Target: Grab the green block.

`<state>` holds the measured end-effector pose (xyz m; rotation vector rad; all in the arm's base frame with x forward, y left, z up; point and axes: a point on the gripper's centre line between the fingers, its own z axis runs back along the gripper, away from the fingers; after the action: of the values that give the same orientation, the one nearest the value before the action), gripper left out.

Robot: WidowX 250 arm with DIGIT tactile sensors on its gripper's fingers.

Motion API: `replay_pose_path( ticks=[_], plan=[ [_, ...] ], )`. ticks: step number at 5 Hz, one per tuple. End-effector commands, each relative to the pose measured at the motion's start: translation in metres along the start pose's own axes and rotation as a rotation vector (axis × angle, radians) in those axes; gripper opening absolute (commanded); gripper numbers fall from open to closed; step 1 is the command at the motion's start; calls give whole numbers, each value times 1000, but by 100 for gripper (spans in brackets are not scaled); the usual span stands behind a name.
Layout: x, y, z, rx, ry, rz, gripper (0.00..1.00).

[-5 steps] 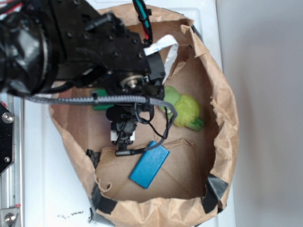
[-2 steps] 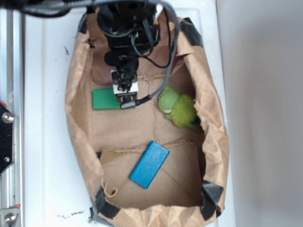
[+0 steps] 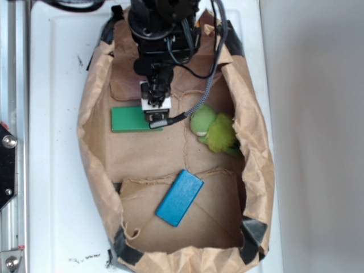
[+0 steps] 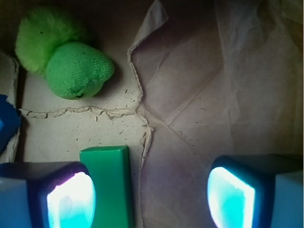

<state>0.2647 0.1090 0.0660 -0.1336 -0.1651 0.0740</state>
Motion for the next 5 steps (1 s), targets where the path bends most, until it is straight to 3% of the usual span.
replay_pose_path(
  ticks=[1,5],
  plan=[
    [2,4,10,39,-56,4,100],
    [-6,-19,-11,48,-27,47,100]
  ],
)
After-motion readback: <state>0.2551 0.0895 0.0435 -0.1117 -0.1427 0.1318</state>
